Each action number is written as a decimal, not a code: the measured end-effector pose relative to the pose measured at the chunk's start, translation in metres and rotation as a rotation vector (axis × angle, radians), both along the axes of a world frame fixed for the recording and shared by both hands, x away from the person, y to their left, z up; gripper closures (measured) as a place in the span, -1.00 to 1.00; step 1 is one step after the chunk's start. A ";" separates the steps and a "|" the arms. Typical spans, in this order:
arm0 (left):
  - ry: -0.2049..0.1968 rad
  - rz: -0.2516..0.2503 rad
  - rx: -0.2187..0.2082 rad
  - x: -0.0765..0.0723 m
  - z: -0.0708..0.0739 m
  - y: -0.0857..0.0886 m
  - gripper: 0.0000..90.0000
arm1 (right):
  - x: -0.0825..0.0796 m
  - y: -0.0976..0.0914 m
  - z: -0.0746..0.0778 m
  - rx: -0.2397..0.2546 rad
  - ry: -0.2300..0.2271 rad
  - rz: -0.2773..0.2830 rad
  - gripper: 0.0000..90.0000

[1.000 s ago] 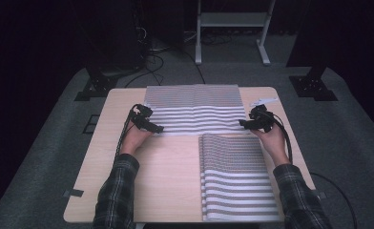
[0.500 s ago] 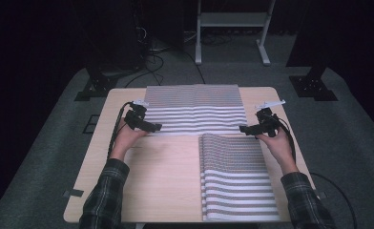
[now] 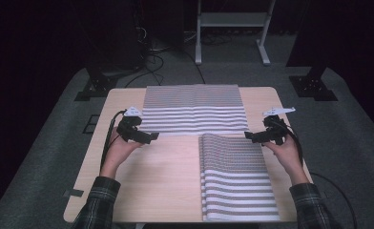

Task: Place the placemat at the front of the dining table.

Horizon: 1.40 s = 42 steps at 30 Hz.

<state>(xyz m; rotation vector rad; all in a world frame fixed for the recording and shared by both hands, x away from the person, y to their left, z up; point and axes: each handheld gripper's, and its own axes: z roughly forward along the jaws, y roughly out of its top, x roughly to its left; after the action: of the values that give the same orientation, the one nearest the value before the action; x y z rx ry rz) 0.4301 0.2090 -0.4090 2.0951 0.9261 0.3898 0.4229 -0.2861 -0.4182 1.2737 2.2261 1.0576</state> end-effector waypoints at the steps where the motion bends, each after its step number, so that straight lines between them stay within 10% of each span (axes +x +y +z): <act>1: -0.001 0.007 0.002 -0.006 0.000 0.003 -1.00 | -0.004 0.000 -0.002 0.003 -0.001 0.002 -1.00; 42: -0.086 0.059 0.066 -0.135 -0.034 0.049 -1.00 | -0.107 -0.048 -0.028 0.057 -0.088 -0.024 -1.00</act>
<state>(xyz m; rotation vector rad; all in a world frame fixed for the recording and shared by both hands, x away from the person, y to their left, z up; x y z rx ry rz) 0.2948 0.2585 -0.4431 2.0970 0.9371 0.5442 0.3157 -0.3340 -0.4460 1.2491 2.1252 1.1529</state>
